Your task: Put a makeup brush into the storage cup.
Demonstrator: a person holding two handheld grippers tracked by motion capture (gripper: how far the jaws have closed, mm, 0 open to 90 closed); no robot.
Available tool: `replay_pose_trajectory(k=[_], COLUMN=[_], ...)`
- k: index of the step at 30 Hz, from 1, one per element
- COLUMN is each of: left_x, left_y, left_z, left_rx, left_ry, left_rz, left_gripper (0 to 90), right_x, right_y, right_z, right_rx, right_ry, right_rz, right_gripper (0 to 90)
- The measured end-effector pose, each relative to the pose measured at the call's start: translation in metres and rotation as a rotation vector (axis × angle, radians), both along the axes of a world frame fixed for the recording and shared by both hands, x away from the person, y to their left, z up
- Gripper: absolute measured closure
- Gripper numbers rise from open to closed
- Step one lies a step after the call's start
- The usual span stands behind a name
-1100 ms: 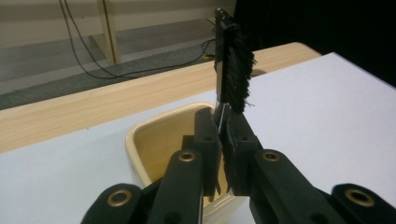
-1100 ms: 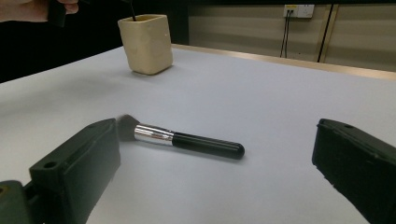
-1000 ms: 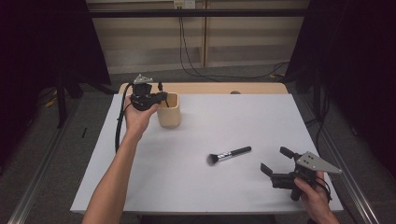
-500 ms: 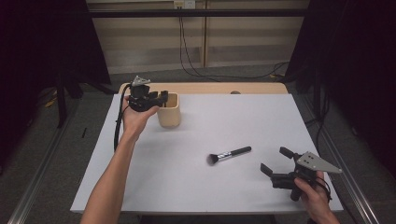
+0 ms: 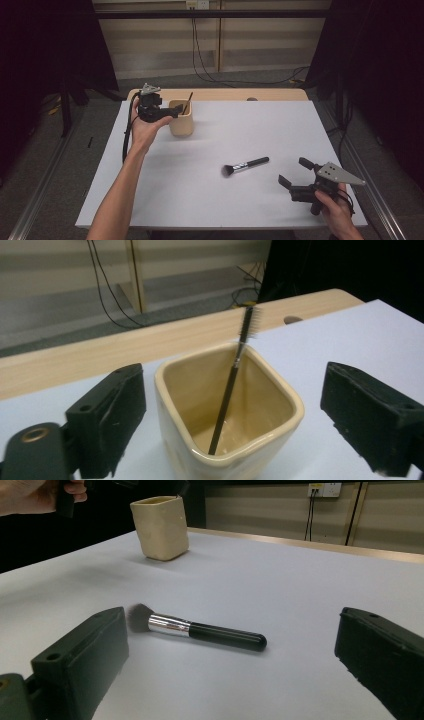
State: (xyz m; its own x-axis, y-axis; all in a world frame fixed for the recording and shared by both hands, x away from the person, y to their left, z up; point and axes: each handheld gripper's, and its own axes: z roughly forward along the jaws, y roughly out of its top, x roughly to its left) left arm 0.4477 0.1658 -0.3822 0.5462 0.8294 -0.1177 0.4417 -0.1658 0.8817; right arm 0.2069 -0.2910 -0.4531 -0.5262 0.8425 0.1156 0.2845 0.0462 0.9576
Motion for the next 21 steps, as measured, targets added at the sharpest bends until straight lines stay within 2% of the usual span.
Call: replay_pose_trajectory(k=[2,4,6,9,10,14,19,21], left_x=[-0.001,-0.003,-0.006,-0.01,-0.012,-0.018,-0.027,-0.028], left_y=[0.002,0.004,0.006,0.008,0.008,0.005,0.003,0.004], left_z=[0.001,0.001,0.001,0.002,0.003,0.003,0.006,0.006], left_rx=[-0.038,-0.045,-0.045,-0.057,-0.067,-0.021,-0.032,-0.056], left_ry=[-0.001,-0.007,-0.021,-0.044,-0.039,-0.073,-0.1,-0.118], left_rz=[0.008,0.002,-0.036,-0.032,-0.035,-0.028,-0.035,-0.042], left_gripper=[7.4,4.9,2.3,2.0,2.0,2.0,2.1,2.5], right_x=[0.0,0.0,0.0,0.0,0.0,0.0,0.0,-0.001], right_y=[0.0,0.0,0.0,-0.001,-0.001,-0.001,-0.001,-0.001], right_z=[0.0,0.0,0.0,0.0,0.0,0.0,0.0,0.001], right_rx=[-0.004,-0.002,0.001,-0.001,-0.001,-0.002,-0.004,-0.004], right_ry=[0.0,-0.001,-0.001,-0.002,-0.003,-0.004,-0.005,-0.005], right_rz=[0.003,0.003,0.003,0.0,0.0,-0.001,-0.002,-0.003], right_gripper=[0.1,0.0,0.0,0.0,0.0,0.0,0.0,0.0])
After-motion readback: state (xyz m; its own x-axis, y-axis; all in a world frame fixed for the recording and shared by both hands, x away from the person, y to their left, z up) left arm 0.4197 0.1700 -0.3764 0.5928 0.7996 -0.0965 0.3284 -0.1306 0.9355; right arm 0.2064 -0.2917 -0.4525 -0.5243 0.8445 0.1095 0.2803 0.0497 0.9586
